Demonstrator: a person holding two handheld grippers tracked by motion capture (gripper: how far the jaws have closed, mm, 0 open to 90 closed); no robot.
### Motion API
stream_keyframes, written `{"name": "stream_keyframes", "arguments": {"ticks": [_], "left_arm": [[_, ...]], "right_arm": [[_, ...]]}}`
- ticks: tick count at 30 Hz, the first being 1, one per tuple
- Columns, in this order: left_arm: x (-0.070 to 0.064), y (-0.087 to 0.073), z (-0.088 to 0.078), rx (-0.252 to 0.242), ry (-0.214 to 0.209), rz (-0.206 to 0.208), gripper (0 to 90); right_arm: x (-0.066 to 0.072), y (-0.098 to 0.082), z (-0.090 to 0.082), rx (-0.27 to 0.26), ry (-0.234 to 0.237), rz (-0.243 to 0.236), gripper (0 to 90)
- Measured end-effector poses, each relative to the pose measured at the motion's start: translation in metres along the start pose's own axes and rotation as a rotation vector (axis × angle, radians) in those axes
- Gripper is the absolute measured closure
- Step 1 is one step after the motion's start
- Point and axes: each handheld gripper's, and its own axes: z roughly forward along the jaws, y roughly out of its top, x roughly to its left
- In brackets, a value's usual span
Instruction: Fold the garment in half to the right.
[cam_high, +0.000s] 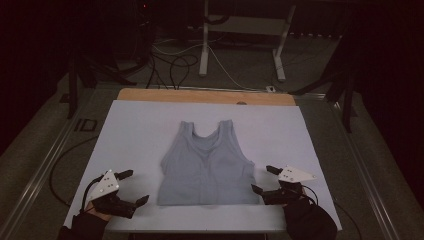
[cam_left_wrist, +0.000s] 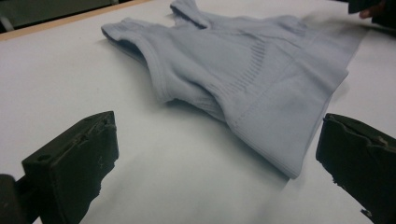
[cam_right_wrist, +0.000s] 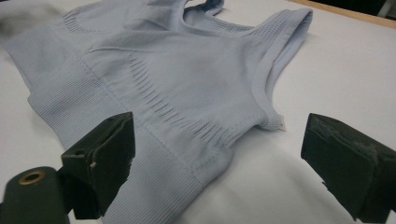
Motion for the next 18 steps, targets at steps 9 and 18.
{"name": "stream_keyframes", "arguments": {"ticks": [9,18], "left_arm": [[-0.0001,-0.0002,0.0021,0.011,-0.009,-0.002,0.5],[0.0001,0.0020,0.0027,0.005,-0.010,0.004,0.5]], "right_arm": [[0.0020,-0.0003,0.0010,0.009,0.001,-0.010,10.0],[0.0036,-0.0005,0.0030,0.025,0.009,-0.026,10.0]]}}
